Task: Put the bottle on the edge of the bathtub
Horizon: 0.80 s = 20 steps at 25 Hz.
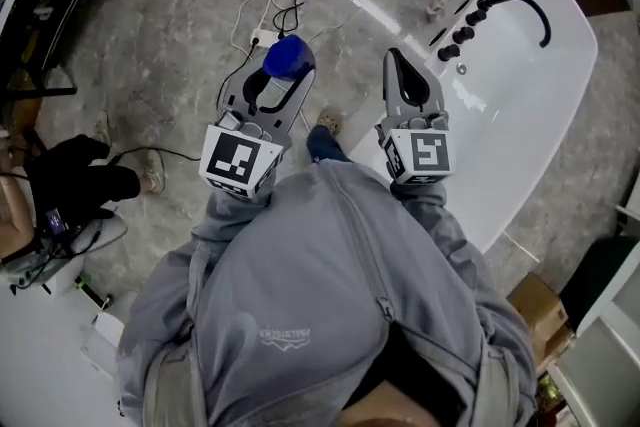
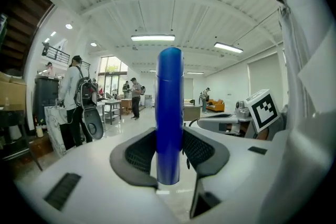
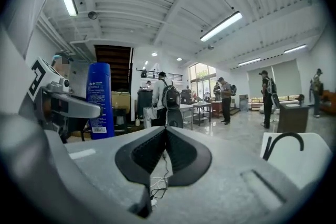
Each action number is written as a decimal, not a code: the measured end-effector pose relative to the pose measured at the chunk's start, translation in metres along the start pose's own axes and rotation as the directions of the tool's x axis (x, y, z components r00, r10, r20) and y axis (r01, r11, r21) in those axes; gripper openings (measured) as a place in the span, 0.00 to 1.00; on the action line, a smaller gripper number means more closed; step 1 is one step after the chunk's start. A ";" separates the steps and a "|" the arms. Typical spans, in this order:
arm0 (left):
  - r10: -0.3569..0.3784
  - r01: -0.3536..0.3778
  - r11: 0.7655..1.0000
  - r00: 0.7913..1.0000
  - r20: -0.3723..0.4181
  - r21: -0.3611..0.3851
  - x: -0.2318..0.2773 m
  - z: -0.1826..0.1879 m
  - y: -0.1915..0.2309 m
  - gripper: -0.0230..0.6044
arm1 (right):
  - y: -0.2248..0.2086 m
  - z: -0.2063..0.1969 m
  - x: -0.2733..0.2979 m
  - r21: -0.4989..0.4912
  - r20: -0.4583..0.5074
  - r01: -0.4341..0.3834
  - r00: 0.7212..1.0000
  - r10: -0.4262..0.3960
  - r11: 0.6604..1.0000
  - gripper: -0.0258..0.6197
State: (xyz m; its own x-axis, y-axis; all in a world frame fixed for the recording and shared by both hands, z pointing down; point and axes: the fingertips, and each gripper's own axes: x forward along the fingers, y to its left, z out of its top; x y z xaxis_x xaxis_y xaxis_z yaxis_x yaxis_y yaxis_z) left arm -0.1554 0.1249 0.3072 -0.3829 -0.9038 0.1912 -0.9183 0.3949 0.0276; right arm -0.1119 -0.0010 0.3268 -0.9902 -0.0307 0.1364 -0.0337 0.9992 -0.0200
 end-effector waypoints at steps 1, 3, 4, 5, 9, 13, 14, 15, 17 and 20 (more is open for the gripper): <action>-0.027 0.027 1.000 1.000 0.001 0.009 0.015 0.003 -0.002 0.28 | -0.014 -0.001 0.000 0.006 0.003 0.030 1.000 -0.030 1.000 0.04; -0.083 0.083 0.996 0.997 0.004 0.027 0.043 0.008 -0.010 0.28 | -0.042 -0.004 -0.002 0.020 0.007 0.087 0.996 -0.087 0.996 0.04; -0.112 0.112 0.993 0.994 0.004 0.035 0.056 0.010 -0.015 0.28 | -0.056 -0.006 -0.004 0.026 0.011 0.111 0.994 -0.112 0.993 0.04; -0.141 0.141 0.989 0.990 0.002 0.042 0.069 0.011 -0.021 0.28 | -0.069 -0.008 -0.006 0.030 0.013 0.134 0.991 -0.135 0.990 0.04; -0.258 0.258 0.964 0.966 -0.007 0.061 0.108 0.020 -0.045 0.28 | -0.111 -0.005 -0.020 0.061 0.011 0.246 0.969 -0.247 0.967 0.04; -0.372 0.373 0.925 0.928 -0.026 0.071 0.136 0.025 -0.070 0.28 | -0.145 -0.014 -0.052 0.086 0.004 0.384 0.923 -0.386 0.919 0.04; -0.397 0.398 0.914 0.918 -0.029 0.076 0.143 0.025 -0.077 0.28 | -0.153 -0.016 -0.060 0.092 0.003 0.414 0.910 -0.416 0.906 0.04; -0.420 0.421 0.904 0.907 -0.033 0.080 0.151 0.025 -0.083 0.28 | -0.161 -0.018 -0.068 0.099 0.004 0.442 0.896 -0.445 0.892 0.04; -0.462 0.464 0.882 0.886 -0.043 0.086 0.165 0.025 -0.095 0.28 | -0.174 -0.024 -0.081 0.113 -0.003 0.493 0.868 -0.496 0.863 0.04; -0.520 0.523 0.848 0.853 -0.049 0.087 0.183 0.026 -0.107 0.28 | -0.185 -0.031 -0.095 0.118 -0.021 0.547 0.836 -0.549 0.829 0.04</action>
State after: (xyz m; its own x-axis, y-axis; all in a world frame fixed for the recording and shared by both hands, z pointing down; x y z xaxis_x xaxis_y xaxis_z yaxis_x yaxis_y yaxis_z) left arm -0.1298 -0.0875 0.3136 0.1562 -0.9679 0.1970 -0.9877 -0.1517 0.0381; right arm -0.0076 -0.1826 0.3479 -0.8062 -0.5735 0.1456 -0.5857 0.8084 -0.0585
